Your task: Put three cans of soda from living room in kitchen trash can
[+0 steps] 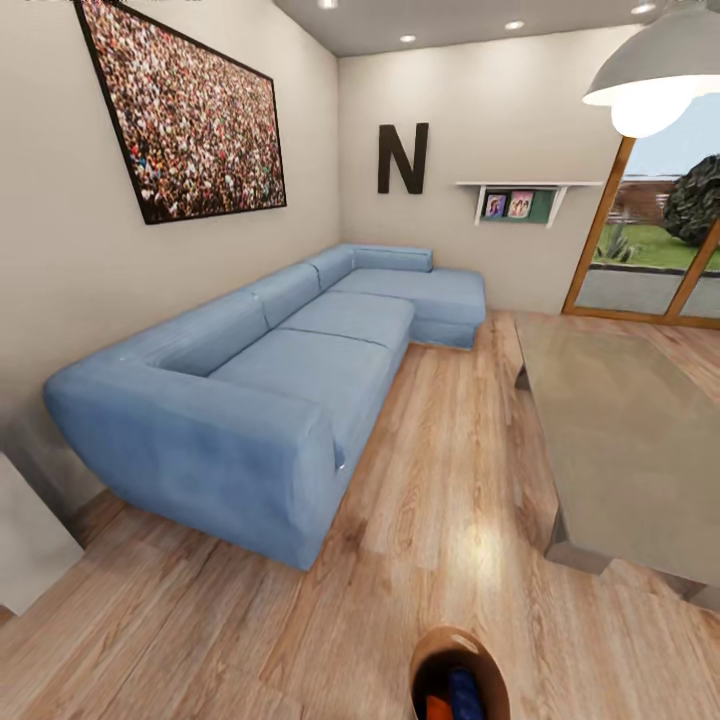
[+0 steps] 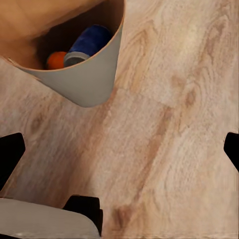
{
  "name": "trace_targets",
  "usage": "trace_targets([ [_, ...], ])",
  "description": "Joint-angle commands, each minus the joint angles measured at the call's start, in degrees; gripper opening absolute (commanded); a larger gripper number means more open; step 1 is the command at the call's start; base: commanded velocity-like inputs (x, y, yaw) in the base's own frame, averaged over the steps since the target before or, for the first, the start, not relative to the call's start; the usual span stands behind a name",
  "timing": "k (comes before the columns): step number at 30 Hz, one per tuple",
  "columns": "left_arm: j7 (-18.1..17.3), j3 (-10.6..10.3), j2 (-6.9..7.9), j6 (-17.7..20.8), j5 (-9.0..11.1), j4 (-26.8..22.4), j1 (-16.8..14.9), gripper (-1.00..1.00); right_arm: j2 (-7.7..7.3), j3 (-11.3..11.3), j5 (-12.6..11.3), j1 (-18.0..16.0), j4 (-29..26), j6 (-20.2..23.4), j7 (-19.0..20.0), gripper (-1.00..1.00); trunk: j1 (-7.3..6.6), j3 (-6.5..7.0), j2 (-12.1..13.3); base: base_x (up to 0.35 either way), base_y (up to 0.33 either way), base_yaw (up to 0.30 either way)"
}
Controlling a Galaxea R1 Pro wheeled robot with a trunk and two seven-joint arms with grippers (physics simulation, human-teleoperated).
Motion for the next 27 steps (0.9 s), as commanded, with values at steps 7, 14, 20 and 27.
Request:
trace_targets([
  [7, 0.43, 0.12, -0.08, -1.52, 1.95, 0.04, 1.33, 1.00, -1.39, -0.01, -0.01, 0.00, 5.23, -1.25, -0.91, 1.00, -1.54, 1.26, 2.82, 0.000, 0.000, 0.000],
  [14, 0.68, 0.12, -0.09, -1.52, 8.28, 0.07, 3.21, 1.00, -2.04, 0.24, 0.11, 0.00, 10.15, -1.46, -5.00, 1.00, -3.08, 2.52, 5.63, 0.000, 0.000, 0.000],
  [20, 0.84, 0.12, -0.09, -1.52, 14.98, 0.36, 5.28, 1.00, -2.07, 0.39, 0.16, 0.00, 12.59, -1.39, -6.32, 1.00, -4.40, 3.60, 8.04, 0.000, 0.000, 0.000],
  [27, 1.89, 0.16, -0.09, -0.96, 18.50, 5.78, 5.86, 1.00, -2.03, 0.42, 0.10, 0.00, 13.59, -1.17, -6.64, 1.00, -5.94, 4.86, 10.84, 0.000, 0.000, 0.000],
])
